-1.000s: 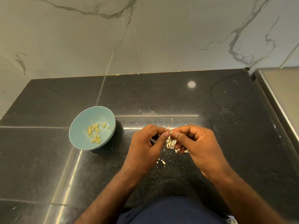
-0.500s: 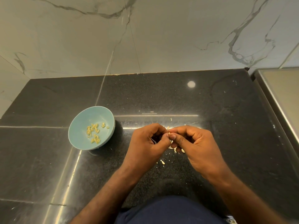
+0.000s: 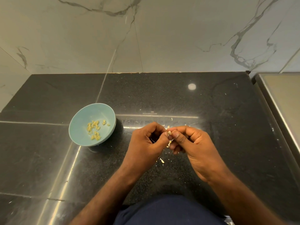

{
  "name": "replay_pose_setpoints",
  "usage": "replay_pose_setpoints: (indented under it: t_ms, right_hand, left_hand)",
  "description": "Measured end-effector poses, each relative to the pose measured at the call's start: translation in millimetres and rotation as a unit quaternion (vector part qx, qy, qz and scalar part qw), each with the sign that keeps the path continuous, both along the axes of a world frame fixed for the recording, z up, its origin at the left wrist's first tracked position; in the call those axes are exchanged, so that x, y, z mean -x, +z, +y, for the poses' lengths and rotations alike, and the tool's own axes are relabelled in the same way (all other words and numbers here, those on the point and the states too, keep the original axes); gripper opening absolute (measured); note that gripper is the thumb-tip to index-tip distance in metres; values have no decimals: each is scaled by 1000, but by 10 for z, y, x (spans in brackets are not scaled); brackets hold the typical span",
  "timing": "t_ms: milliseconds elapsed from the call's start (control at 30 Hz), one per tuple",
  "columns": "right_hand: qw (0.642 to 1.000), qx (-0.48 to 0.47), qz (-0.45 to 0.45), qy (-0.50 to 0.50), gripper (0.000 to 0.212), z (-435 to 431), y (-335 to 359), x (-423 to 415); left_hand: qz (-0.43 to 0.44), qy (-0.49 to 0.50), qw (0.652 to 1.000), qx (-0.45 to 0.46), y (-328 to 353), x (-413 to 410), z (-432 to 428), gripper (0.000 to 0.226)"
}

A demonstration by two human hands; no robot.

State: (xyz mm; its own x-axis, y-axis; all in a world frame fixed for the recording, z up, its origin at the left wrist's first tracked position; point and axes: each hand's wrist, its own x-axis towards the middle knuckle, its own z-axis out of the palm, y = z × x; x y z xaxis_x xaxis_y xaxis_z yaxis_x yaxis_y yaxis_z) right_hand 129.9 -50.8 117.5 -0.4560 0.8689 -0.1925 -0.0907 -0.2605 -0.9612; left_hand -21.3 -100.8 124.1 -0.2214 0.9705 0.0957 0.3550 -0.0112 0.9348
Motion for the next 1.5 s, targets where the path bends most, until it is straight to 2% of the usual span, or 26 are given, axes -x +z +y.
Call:
replay_pose_setpoints:
  t_ms: [267, 533, 667, 833, 1000, 1100, 1200, 1500]
  right_hand:
    - [998, 54, 34, 23, 17, -65, -56, -4]
    - [967, 217, 117, 68, 32, -138, -91, 84]
    - [959, 250, 127, 48, 32, -161, -132, 161]
    - [983, 167, 45, 65, 20, -205, -171, 285]
    - [995, 17, -78, 59, 24, -252, -167, 444]
    - [988, -60, -131, 55, 28, -240, -158, 500]
    - [976, -117, -174, 50, 26, -219, -165, 562]
    - [944, -226, -232, 66, 40, -209, -136, 751]
  left_hand:
    - [-9, 5, 1000, 2, -33, -34, -144, 8]
    - [6, 59, 998, 25, -145, 6, -343, 9]
    - [-1, 108, 993, 52, -215, 58, -439, 13]
    - [-2, 155, 984, 90, -299, 190, -537, 10]
    - [-51, 133, 981, 130, -280, 387, -505, 3]
    - [-151, 90, 973, 149, -213, 465, -430, 13]
    - [-221, 60, 960, 160, -175, 515, -387, 12]
    - [-188, 18, 969, 161, -271, 757, -267, 12]
